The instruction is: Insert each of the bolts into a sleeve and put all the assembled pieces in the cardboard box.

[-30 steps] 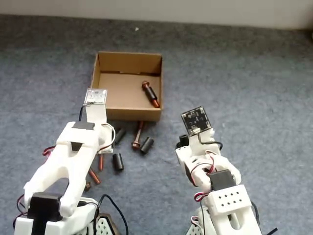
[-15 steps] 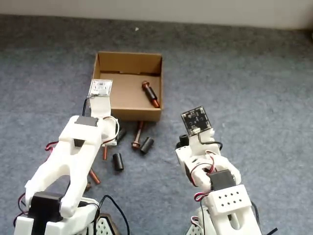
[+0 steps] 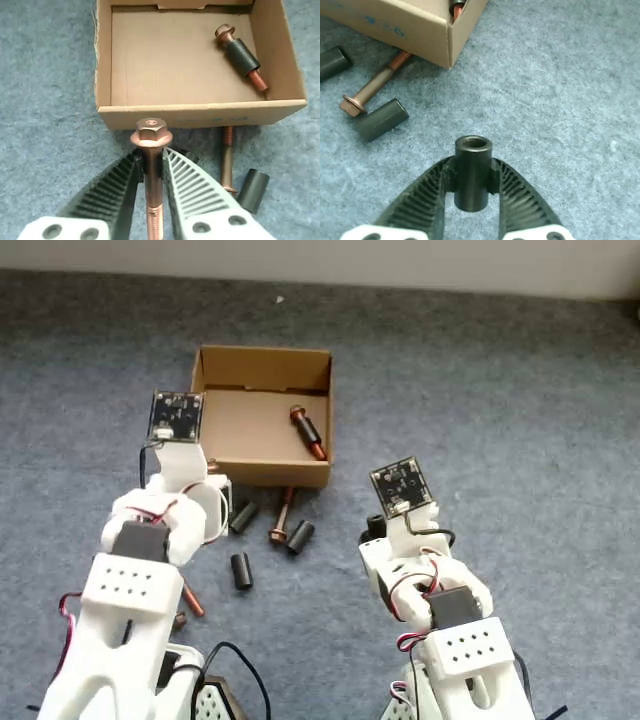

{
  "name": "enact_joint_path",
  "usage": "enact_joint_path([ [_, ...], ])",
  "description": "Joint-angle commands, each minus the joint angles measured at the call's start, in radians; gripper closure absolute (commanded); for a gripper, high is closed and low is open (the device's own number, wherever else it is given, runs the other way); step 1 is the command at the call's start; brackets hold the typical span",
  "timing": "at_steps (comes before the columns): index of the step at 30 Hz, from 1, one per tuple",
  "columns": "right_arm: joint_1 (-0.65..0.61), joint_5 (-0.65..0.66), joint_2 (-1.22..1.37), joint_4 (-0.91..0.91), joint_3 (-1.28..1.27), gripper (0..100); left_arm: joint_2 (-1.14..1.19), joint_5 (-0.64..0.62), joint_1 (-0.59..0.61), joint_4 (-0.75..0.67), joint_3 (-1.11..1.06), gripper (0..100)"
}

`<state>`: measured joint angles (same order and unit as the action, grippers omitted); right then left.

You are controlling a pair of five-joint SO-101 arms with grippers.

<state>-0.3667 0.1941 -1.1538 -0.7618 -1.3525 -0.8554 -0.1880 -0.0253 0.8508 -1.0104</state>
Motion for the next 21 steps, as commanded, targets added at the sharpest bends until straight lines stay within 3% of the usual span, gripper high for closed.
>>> enact_joint_path([
  [1,0.002,-0.008,-0.025,0.021,0.008,99.4,-0.203,0.018,-0.042,0.000,-0.048,99],
  [16,0.002,-0.011,-0.039,0.021,0.019,99.4,-0.951,0.025,-0.111,-0.002,-0.363,99],
  [21,-0.038,-0.011,-0.236,0.018,0.005,99.4,-0.960,0.061,-0.113,-0.014,-0.366,99],
])
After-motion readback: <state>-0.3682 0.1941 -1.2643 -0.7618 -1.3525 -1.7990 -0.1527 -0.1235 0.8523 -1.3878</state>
